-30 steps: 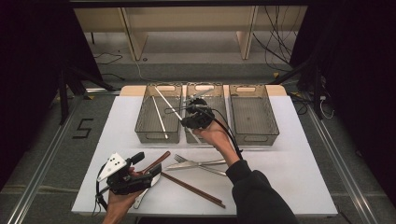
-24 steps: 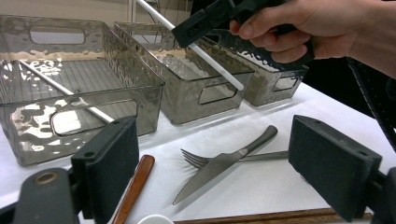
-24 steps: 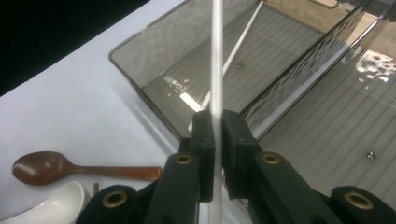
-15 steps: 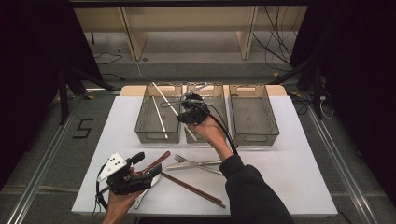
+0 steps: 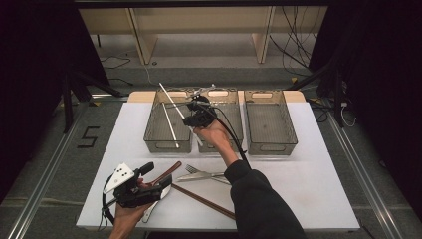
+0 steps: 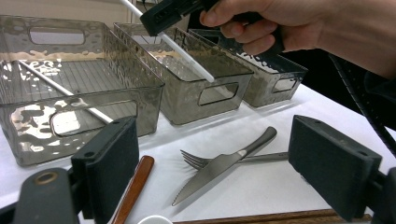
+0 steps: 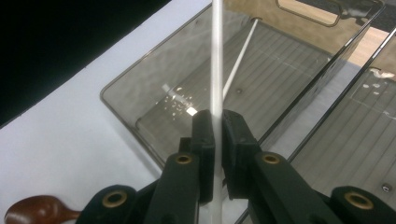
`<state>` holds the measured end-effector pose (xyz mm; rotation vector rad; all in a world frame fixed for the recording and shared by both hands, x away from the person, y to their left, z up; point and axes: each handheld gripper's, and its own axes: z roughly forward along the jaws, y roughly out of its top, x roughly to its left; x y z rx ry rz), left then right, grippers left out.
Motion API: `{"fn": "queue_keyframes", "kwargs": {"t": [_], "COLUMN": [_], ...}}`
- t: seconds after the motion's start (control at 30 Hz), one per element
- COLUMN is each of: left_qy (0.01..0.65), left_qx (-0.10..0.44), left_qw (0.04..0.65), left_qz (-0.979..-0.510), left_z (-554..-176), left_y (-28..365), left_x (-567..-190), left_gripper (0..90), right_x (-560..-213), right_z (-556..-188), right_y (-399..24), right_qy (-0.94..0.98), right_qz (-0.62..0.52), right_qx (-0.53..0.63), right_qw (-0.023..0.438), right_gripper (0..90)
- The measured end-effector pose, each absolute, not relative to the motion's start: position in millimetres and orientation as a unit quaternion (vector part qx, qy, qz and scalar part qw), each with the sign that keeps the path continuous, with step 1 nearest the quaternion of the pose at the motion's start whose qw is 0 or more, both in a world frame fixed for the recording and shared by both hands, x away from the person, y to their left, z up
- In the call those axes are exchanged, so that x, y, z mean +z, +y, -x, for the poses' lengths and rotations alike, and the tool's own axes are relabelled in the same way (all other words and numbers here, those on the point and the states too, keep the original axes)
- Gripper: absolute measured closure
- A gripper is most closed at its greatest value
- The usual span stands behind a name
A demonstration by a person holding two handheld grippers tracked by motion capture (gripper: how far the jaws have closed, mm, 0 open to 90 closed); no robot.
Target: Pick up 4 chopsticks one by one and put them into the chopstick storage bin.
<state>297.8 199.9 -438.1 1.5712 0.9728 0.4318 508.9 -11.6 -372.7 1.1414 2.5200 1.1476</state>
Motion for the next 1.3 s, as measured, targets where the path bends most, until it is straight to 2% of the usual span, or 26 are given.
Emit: {"fn": "queue_keyframes", "kwargs": {"t": [1.3], "left_qy": [0.418], "left_qx": [0.182], "left_qw": [0.589], "left_qz": [-0.668], "left_z": [-297], "left_y": [201], "left_x": [-437], "left_gripper": [16.0], "right_x": [-378], "right_z": [-538], "right_y": [32], "right_qy": [0.816], "right_qz": [-0.43], "right_qx": [0.378], "right_qw": [0.082], "right_gripper": [84.5]}}
